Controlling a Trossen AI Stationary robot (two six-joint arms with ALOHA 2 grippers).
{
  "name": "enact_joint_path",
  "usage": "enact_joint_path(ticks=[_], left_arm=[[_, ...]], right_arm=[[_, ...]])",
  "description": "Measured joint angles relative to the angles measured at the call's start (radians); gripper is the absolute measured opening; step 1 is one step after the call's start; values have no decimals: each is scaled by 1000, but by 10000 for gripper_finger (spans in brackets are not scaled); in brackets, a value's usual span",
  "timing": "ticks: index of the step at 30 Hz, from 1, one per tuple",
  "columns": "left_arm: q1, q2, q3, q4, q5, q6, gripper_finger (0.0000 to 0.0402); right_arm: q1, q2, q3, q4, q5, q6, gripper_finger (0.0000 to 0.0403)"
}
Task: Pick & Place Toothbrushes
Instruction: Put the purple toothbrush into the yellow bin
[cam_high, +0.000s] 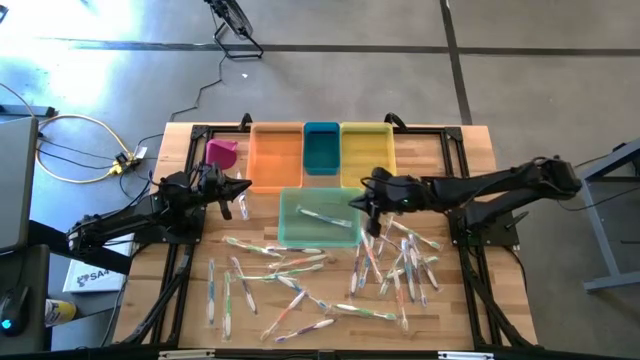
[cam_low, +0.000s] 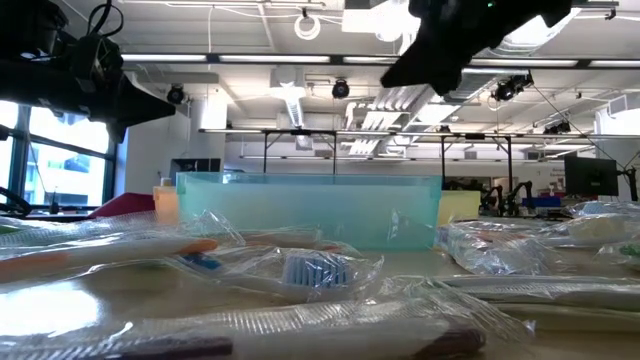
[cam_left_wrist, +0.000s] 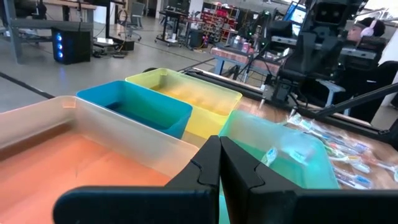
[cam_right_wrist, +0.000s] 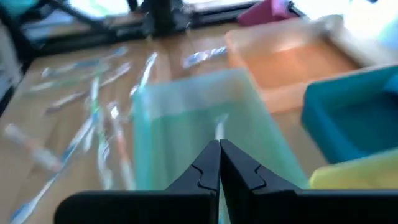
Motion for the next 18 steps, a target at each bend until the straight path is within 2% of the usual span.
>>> enact_joint_path(ticks=[9, 14, 18], left_arm=[[0, 0, 0, 2, 0, 0, 0], [0, 0, 0, 3, 0, 0, 0], [0, 0, 0, 3, 0, 0, 0]], right_arm=[[45, -43, 1, -206, -126, 140, 2], [45, -43, 2, -367, -114, 226, 2], [42, -43, 2, -470, -96, 370, 2]])
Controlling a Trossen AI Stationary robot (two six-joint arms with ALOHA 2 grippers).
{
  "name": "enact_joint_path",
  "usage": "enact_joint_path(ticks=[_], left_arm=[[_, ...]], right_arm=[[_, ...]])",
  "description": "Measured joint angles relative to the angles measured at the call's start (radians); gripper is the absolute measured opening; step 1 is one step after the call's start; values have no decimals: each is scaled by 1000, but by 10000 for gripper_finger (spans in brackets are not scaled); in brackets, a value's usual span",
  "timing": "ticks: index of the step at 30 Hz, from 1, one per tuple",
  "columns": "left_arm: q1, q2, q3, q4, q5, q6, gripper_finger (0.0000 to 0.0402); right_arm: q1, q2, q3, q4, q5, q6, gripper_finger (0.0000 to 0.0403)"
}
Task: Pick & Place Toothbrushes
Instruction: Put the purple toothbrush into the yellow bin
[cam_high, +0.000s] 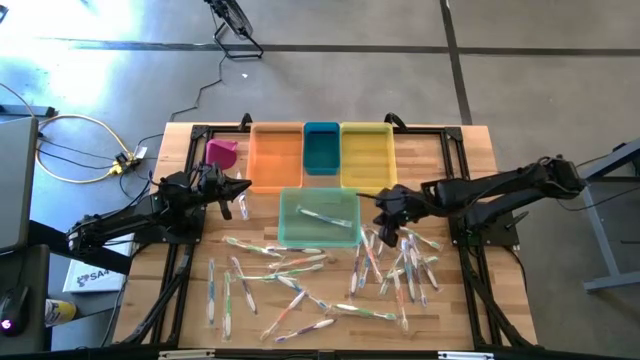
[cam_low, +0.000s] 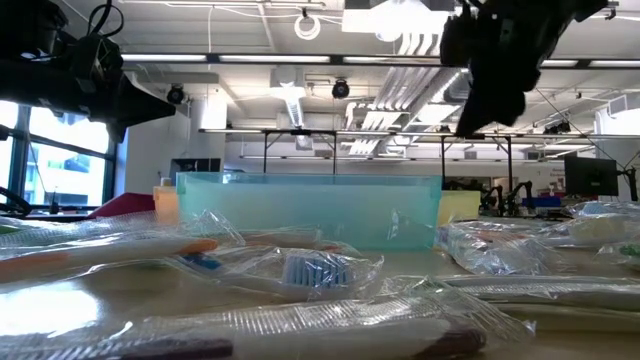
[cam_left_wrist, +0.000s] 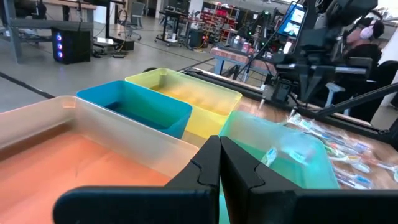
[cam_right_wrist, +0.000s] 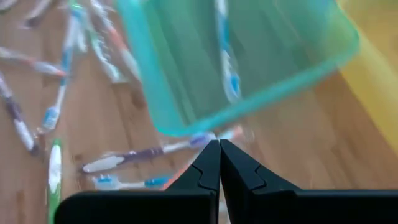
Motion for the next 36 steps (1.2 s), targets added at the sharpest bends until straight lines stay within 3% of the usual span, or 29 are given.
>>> enact_joint_path(ticks=[4, 12, 18, 36], left_arm=[[0, 0, 0, 0, 0, 0, 0], [0, 0, 0, 1, 0, 0, 0], [0, 0, 0, 2, 0, 0, 0], [0, 0, 0, 2, 0, 0, 0]], right_arm=[[0, 0, 0, -73, -26, 90, 2], [0, 0, 0, -98, -28, 89, 2], [0, 0, 0, -55, 38, -40, 2], [-7, 0, 0, -130, 128, 36, 2]])
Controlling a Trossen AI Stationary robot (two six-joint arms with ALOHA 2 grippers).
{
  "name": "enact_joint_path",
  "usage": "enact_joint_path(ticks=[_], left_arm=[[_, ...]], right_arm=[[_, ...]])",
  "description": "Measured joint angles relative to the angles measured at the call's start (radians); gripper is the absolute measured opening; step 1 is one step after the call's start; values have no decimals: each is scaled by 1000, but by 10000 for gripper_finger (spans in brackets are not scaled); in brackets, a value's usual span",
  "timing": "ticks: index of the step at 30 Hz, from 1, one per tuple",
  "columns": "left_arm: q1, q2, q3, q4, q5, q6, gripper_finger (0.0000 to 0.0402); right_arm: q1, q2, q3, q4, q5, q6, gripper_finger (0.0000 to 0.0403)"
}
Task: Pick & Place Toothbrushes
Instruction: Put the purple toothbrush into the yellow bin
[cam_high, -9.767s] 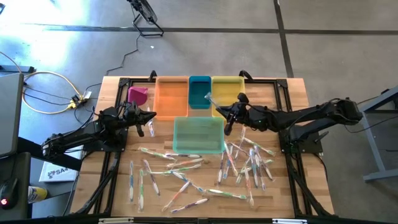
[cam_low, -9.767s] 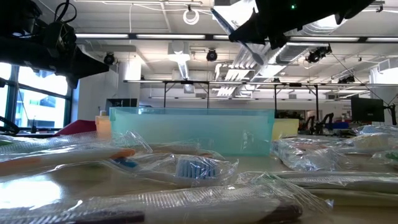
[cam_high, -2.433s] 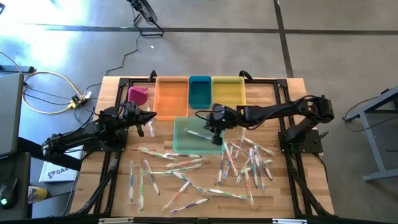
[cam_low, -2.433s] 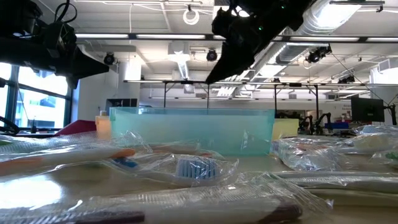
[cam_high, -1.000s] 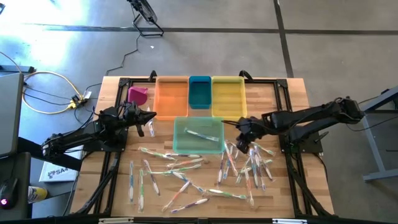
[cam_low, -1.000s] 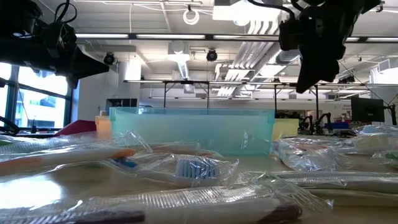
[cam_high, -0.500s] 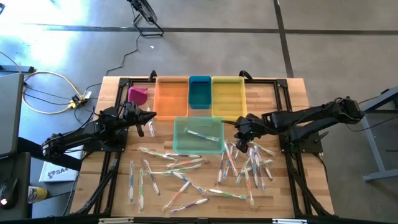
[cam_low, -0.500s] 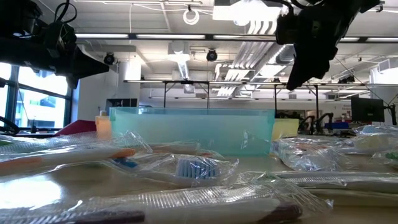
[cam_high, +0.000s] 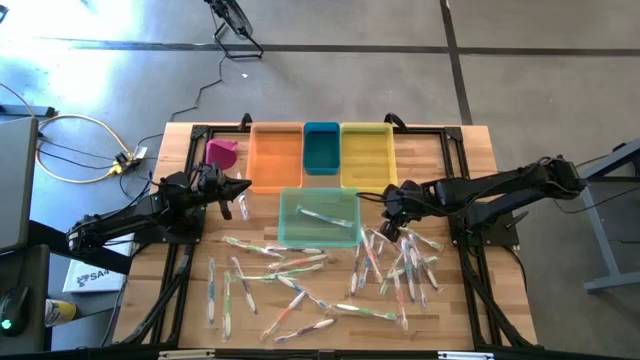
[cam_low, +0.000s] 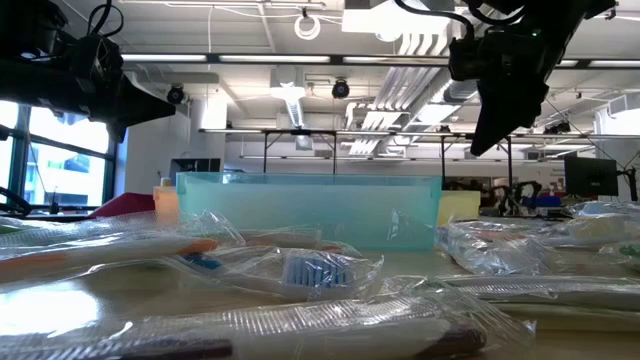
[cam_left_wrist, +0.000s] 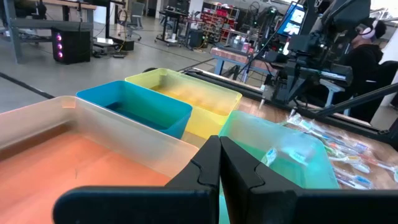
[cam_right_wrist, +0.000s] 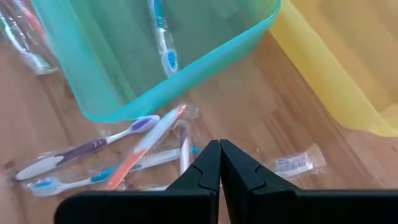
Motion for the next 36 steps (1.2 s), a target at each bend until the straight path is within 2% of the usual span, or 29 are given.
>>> enact_joint_path(ticks=[11, 25, 30, 36], left_arm=[[0, 0, 0, 0, 0, 0, 0], [0, 0, 1, -4, 0, 0, 0], [0, 0, 1, -5, 0, 0, 0], [0, 0, 1, -5, 0, 0, 0]], right_arm=[[43, 19, 0, -25, -134, 28, 2], [79, 112, 0, -30, -105, 12, 3], [79, 152, 0, -31, -71, 57, 4], [79, 193, 0, -31, -78, 61, 43]])
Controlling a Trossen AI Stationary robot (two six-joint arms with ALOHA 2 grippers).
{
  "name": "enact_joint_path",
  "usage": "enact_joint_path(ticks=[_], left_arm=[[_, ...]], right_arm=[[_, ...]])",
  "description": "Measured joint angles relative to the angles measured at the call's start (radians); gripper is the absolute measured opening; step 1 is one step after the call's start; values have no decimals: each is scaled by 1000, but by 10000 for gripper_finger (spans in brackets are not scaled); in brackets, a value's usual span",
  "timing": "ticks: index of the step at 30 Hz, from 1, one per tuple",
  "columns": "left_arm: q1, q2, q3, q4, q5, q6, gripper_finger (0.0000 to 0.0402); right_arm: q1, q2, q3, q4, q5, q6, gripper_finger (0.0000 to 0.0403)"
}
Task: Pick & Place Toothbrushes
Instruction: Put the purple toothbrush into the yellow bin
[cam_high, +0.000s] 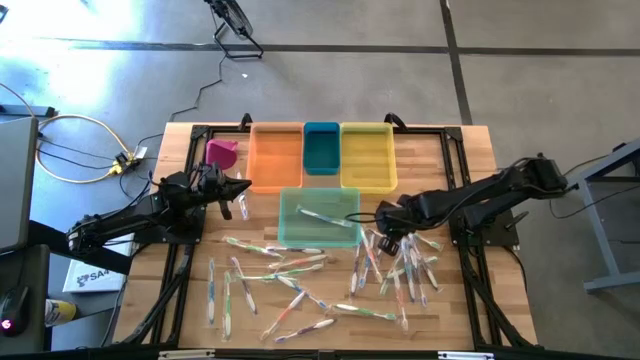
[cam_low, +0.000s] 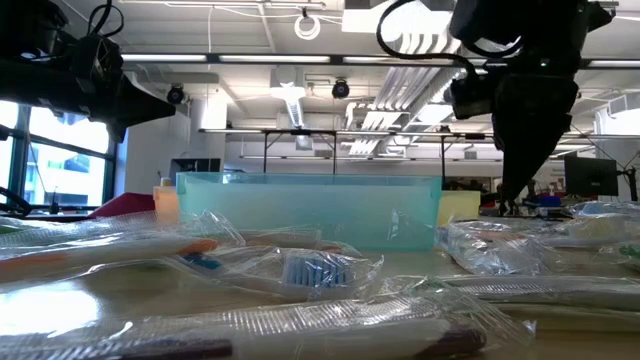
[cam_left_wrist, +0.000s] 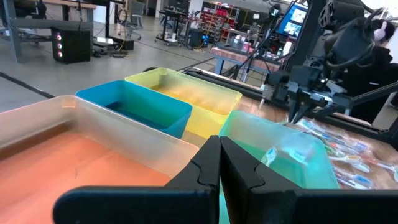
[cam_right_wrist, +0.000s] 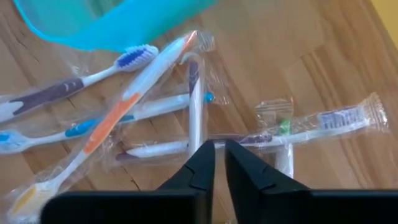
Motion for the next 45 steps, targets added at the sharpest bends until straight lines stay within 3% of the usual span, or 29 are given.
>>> enact_joint_path(ticks=[10, 16, 33, 45], left_arm=[[0, 0, 0, -1, 0, 0, 0], [0, 0, 0, -1, 0, 0, 0], [0, 0, 0, -2, 0, 0, 0], [0, 0, 0, -2, 0, 0, 0]], right_arm=[[0, 4, 0, 1, -21, -6, 170], [1, 48, 0, 29, -21, -8, 201], [1, 183, 0, 92, -21, -61, 198], [1, 183, 0, 110, 23, -87, 101]])
